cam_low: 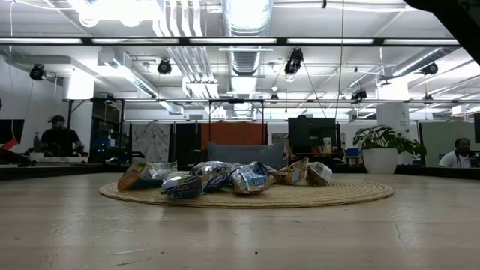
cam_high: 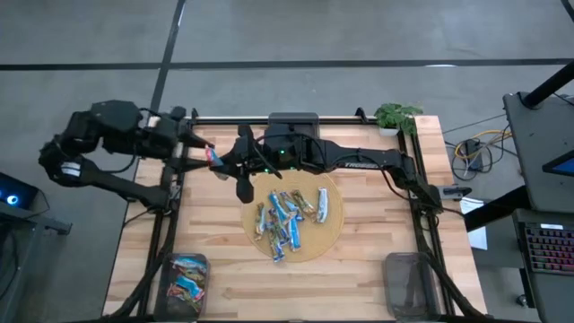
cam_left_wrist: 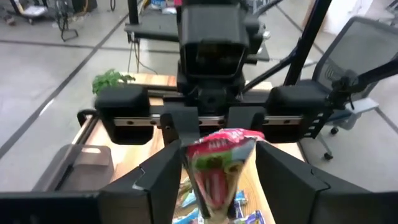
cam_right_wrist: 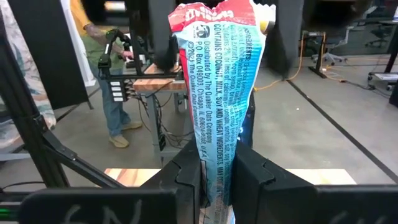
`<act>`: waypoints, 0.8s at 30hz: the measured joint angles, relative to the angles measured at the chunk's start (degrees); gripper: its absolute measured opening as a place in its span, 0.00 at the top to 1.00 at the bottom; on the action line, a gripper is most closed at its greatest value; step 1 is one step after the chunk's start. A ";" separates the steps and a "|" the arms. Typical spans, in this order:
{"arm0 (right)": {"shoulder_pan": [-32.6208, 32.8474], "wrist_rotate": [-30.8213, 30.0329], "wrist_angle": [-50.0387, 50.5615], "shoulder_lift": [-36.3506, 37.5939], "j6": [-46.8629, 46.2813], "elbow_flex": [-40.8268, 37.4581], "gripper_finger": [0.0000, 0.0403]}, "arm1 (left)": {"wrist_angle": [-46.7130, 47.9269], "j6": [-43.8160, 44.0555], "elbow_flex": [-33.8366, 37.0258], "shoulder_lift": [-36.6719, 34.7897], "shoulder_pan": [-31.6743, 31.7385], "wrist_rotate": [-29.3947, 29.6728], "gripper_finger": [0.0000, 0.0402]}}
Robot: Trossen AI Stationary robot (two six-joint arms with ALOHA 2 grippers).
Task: Pick and place Granola Bars by type
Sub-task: Put the red granola bar into the left black bin
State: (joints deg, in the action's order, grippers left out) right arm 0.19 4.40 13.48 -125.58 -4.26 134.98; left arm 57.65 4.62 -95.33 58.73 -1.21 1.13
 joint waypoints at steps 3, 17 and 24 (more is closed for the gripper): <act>-0.04 -0.02 0.05 0.00 0.24 0.00 0.88 | 0.31 0.00 0.00 0.58 0.00 -0.02 0.54; -0.07 0.00 -0.05 0.00 0.42 0.00 0.88 | 1.42 0.39 0.00 0.32 0.02 1.08 0.54; -0.09 0.03 -0.03 0.00 0.42 0.00 0.88 | 2.64 1.05 0.00 -0.89 0.00 1.46 0.54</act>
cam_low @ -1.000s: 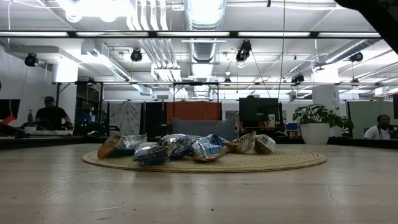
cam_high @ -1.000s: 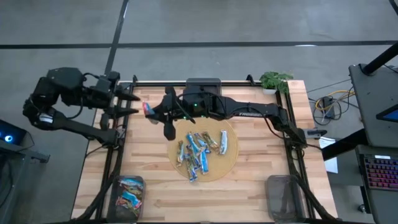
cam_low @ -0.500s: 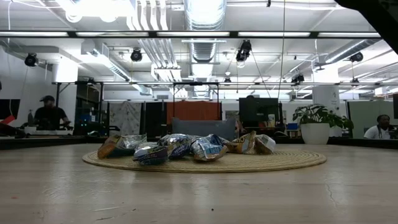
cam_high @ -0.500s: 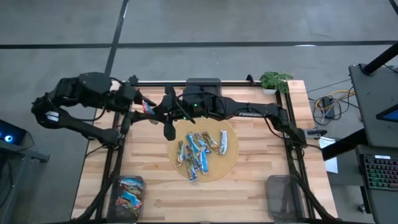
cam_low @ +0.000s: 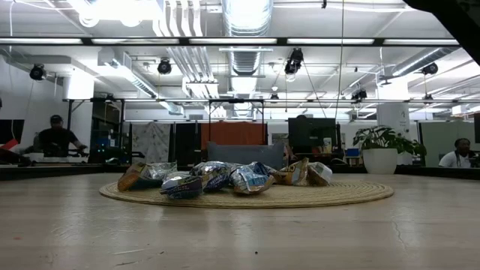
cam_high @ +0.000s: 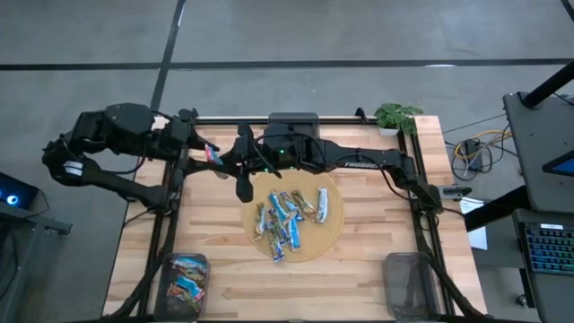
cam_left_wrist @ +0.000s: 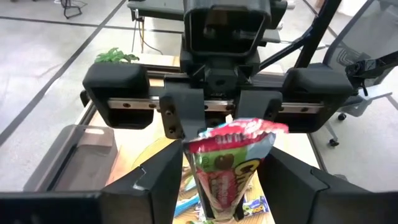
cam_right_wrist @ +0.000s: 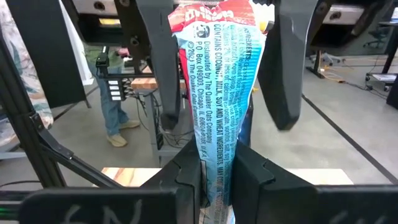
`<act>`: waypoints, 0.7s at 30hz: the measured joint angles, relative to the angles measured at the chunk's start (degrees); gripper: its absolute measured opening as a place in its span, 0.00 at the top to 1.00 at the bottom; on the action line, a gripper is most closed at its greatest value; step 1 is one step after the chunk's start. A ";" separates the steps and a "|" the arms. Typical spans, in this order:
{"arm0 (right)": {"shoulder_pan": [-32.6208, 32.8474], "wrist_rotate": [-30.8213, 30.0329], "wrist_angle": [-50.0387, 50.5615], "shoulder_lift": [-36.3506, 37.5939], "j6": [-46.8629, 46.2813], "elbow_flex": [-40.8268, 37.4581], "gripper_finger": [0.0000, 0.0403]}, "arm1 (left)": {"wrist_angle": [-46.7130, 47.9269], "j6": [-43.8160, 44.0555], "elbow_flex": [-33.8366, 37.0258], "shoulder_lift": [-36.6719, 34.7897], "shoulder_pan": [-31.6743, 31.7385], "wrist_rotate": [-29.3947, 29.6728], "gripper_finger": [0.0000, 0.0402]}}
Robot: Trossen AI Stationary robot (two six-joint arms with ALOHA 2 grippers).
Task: Pick and place Granola Bars by type
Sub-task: Put the red granola bar into the left black bin
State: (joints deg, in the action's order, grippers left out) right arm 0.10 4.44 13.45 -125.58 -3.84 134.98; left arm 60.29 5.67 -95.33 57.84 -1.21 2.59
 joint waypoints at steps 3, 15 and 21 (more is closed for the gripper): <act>-0.12 0.07 -0.14 0.00 -0.05 0.00 0.88 | 0.10 0.05 0.00 0.00 0.01 0.02 0.55; -0.39 0.06 -0.33 -0.02 -0.04 0.00 0.90 | 1.68 -0.29 0.00 0.31 0.00 0.12 0.73; -0.41 -0.03 -0.28 -0.02 0.00 0.00 0.90 | 1.70 -0.91 0.00 0.31 0.01 0.18 0.89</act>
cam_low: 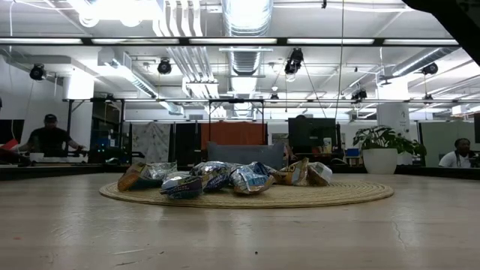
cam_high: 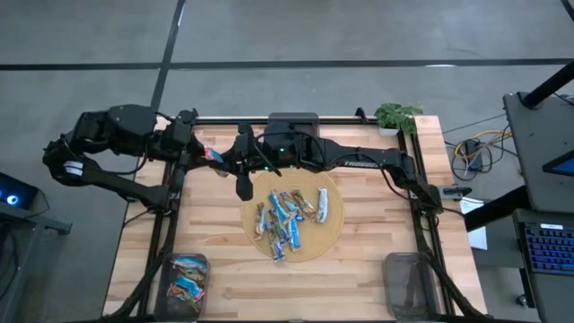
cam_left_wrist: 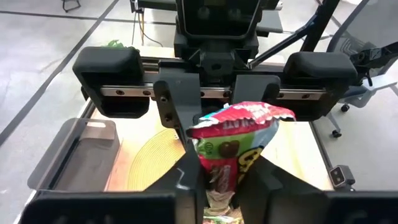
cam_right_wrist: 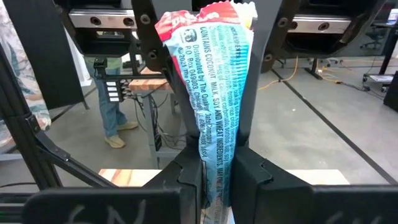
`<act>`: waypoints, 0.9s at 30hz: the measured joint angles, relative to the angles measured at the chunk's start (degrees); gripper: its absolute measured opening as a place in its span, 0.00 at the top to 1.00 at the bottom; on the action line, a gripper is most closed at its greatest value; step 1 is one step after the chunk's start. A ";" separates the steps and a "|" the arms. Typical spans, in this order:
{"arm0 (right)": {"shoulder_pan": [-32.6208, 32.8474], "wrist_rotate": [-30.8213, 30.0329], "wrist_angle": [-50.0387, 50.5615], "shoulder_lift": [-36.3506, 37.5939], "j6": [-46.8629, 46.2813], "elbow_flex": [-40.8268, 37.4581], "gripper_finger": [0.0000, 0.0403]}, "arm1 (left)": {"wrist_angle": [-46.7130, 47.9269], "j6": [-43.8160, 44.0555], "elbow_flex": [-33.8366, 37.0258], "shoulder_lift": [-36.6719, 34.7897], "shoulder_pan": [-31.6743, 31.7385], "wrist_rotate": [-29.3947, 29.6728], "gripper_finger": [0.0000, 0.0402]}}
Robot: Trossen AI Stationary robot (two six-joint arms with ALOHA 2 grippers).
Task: Pick and place Granola Bars by type
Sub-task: Put the red granola bar into the left black bin
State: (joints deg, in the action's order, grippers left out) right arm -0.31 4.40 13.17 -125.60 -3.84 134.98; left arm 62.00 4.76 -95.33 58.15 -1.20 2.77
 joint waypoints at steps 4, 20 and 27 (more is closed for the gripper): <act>-0.14 0.00 -0.01 0.00 -0.04 0.00 0.90 | 0.04 -0.23 0.00 0.00 0.01 0.24 0.92; -0.34 0.57 0.68 2.98 -2.50 0.02 0.47 | 6.19 -1.48 -1.07 -2.34 -0.01 1.27 0.92; -0.47 0.40 13.95 6.54 1.61 0.02 0.41 | 13.37 0.09 -1.84 -3.26 -0.03 -6.28 0.92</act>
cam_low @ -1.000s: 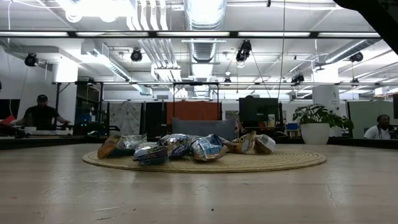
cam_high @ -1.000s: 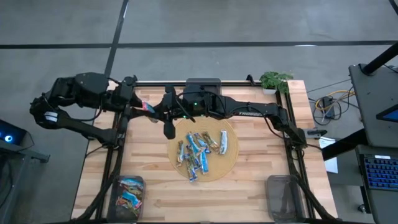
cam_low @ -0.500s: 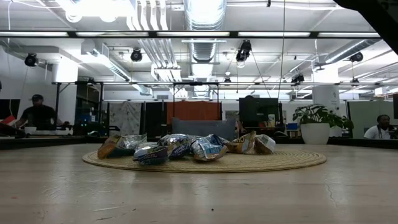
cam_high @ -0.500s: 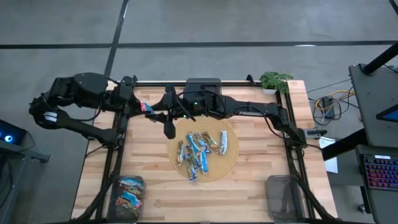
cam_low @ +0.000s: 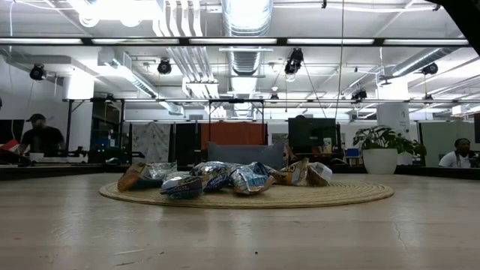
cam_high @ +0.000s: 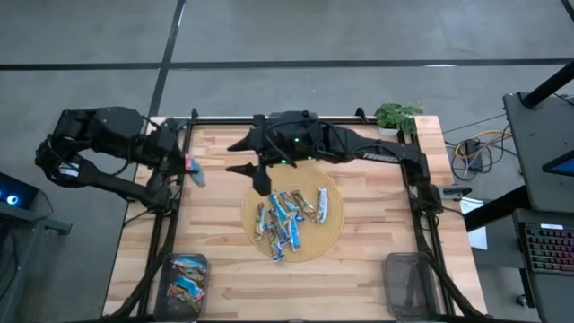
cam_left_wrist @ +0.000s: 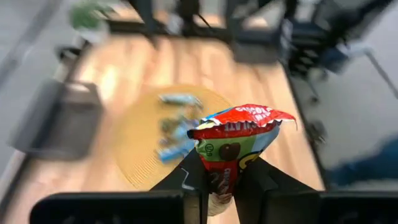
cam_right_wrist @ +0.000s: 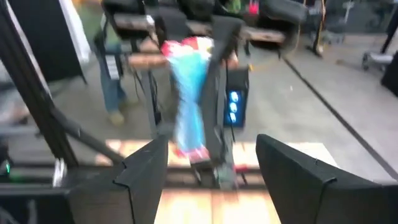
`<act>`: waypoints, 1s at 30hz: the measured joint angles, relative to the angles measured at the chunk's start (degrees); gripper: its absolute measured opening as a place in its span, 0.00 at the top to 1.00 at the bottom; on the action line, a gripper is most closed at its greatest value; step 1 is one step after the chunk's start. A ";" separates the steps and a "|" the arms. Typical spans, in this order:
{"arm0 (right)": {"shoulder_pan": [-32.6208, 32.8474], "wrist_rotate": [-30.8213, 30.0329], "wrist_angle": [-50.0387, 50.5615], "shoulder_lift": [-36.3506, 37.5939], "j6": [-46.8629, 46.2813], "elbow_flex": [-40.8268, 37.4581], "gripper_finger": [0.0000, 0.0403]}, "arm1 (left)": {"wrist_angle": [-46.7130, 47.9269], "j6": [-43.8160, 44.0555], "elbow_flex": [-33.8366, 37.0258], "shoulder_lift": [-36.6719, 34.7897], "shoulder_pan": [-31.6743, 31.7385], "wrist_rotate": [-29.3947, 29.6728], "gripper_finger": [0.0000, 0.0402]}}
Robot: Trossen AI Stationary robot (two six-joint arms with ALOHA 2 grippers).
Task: Pick and place Granola Bars by type
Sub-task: Put the red granola bar into the left black bin
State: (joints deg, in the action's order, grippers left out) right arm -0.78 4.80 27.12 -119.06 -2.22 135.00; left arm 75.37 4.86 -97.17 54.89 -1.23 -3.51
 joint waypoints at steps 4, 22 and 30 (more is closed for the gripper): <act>-0.28 -1.16 7.25 1.05 0.70 0.00 0.43 | 4.66 0.16 0.88 0.30 -0.13 -8.15 0.92; -2.29 -3.50 13.11 1.26 -0.76 -0.04 0.49 | -2.85 13.36 15.39 0.37 -24.82 -14.61 0.93; -2.51 -3.48 13.09 1.24 -0.74 -0.09 0.50 | -19.05 24.94 27.12 0.83 -40.94 -7.86 0.94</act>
State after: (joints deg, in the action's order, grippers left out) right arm -3.29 1.32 40.21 -117.82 -2.96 134.91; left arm 56.32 29.80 -70.05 55.72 -42.17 -11.38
